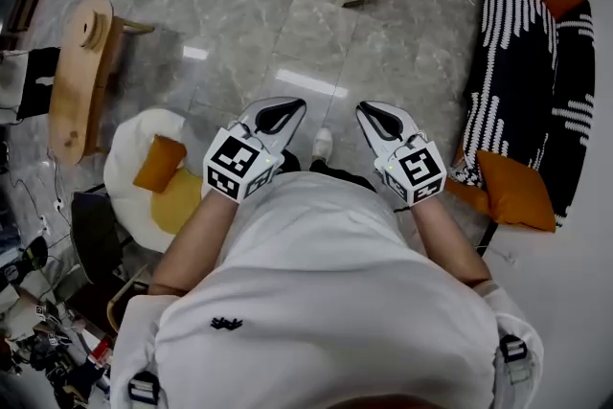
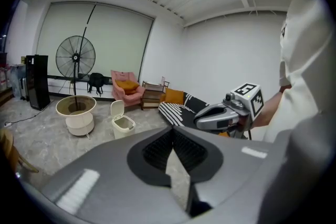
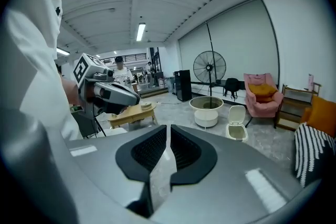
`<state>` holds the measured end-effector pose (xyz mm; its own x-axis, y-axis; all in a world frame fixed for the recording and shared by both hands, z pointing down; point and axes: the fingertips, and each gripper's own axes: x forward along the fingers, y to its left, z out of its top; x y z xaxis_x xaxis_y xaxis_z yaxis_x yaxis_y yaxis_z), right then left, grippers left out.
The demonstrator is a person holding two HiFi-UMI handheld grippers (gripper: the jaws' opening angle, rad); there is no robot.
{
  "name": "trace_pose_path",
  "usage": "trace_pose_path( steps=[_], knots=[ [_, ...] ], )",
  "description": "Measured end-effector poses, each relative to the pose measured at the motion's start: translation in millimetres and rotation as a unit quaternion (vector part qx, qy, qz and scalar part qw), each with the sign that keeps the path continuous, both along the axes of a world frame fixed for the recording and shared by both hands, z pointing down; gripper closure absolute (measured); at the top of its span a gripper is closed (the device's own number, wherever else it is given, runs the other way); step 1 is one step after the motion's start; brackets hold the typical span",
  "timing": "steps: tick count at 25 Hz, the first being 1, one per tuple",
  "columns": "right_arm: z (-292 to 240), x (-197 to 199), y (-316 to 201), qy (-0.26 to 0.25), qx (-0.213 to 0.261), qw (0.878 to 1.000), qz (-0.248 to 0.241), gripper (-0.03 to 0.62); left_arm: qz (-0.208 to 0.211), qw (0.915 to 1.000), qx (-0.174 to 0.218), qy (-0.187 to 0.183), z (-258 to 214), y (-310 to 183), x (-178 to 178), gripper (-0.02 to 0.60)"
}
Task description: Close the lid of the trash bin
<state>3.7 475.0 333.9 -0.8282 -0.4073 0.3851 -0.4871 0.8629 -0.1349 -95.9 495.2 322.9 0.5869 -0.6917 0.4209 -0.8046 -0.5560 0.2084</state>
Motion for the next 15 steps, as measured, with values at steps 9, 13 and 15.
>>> trace_pose_path(
  steps=[9, 13, 15],
  knots=[
    [17, 22, -97, 0.011, -0.017, 0.998, 0.055, 0.589, 0.016, 0.9988, -0.041, 0.023, 28, -129, 5, 0.522],
    [26, 33, -156, 0.024, -0.020, 0.995, 0.096, 0.589, 0.022, 0.9987, -0.036, 0.027, 37, -210, -5, 0.522],
    [26, 37, -189, 0.028, -0.024, 0.992, 0.118, 0.589, 0.024, 0.9984, -0.042, 0.031, 42, -254, -13, 0.522]
  ],
)
